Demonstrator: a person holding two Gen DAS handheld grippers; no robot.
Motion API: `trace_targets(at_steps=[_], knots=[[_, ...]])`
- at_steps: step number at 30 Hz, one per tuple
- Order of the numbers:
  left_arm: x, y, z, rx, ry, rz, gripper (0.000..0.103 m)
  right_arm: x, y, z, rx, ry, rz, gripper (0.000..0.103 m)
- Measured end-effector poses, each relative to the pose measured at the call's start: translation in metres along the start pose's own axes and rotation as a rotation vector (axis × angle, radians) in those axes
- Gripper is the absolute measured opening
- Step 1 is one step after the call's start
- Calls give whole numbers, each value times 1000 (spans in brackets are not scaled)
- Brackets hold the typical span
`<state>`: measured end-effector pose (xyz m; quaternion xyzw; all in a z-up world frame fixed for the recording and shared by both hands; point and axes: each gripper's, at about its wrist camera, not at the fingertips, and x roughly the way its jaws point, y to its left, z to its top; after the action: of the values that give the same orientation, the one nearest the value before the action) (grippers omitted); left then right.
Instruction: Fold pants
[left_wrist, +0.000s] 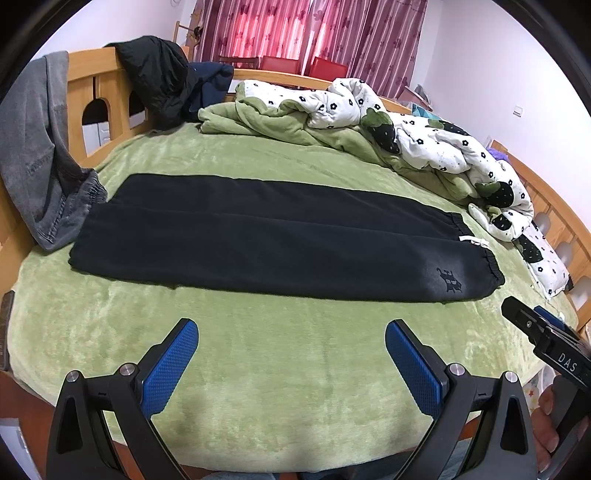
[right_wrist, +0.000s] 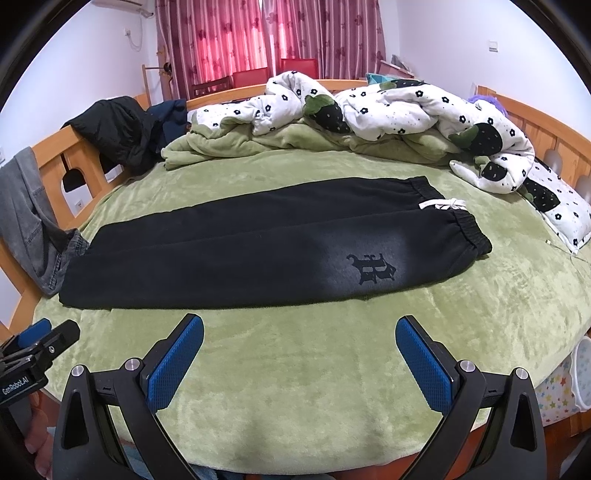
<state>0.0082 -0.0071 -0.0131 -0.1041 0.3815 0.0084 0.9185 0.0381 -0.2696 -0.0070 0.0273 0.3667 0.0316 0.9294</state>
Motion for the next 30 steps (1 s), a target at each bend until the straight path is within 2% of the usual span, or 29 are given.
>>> trace_targets(at_steps=[6,9,14,18,23,27,30], knots=[[3,5,14,-67,7,-100,102,-3,-12,7,80,-27,20,102],[4,11,35,-42,-6,-53,102,-9,-16,17,64,-85,22,102],[21,42,56,-41,6,14,102,-1,-31,37,-59,-138,-56,102],[50,73,51,-58,56,91,102,29,-59,39,-7,-64,-2,102],[97,119,23,-208,164,98,101,77,-89,26,44,34,15,101],[119,145,5,-288,170,102,101,103,-107,12,74,53,-28,95],[136,163,0,-371,178,70,100,122,-117,6,59,75,-94,85]])
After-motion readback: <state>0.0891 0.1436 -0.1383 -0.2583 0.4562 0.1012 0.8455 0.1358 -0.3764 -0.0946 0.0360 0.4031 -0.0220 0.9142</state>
